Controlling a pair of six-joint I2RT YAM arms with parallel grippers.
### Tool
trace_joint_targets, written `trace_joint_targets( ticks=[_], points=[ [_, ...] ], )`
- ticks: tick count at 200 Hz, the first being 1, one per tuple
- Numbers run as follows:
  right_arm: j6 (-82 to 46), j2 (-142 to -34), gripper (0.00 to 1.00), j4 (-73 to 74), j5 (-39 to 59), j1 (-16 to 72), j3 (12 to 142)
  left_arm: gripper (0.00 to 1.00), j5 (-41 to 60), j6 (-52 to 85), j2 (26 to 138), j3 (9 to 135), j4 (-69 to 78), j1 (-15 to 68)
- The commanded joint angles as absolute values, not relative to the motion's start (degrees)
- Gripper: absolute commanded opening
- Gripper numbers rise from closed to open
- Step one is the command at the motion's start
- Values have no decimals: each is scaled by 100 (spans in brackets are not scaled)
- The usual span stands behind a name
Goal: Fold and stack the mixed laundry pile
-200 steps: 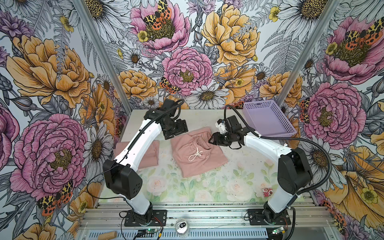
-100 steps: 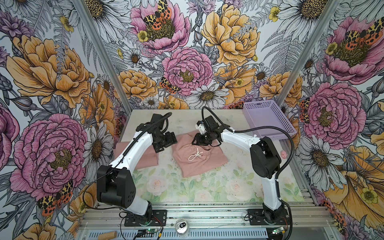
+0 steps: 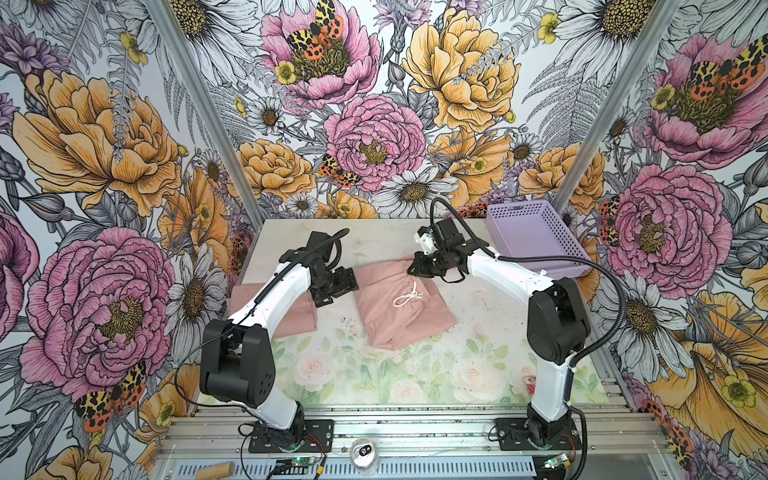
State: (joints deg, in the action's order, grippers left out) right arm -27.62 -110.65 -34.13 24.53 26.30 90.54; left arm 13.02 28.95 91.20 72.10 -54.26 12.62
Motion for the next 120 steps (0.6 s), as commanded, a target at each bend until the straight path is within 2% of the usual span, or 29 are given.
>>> trace_joint_targets(
  ticks=[1, 43, 86, 109, 120],
  points=[
    [-2469, -11032, 0, -3587, 2494, 2406, 8840, 89, 1410, 2687, 9359, 7389, -5311, 1408],
    [-2263, -11609, 0, -3643, 2621, 2215, 8876, 89, 1395, 2619, 9957, 7763, -5301, 1745],
    [-2031, -11627, 0, -3638, 1304, 2141, 8640, 89, 1371, 2654, 10340, 8096, -5302, 2141],
    [-1955, -11593, 0, -3639, 972, 2066, 8655, 89, 1411, 2658, 10373, 8138, -5310, 2354],
    [-1952, -11572, 6, -3649, 1008, 2008, 8657, 89, 1430, 2656, 10616, 8128, -5310, 2465]
  ],
)
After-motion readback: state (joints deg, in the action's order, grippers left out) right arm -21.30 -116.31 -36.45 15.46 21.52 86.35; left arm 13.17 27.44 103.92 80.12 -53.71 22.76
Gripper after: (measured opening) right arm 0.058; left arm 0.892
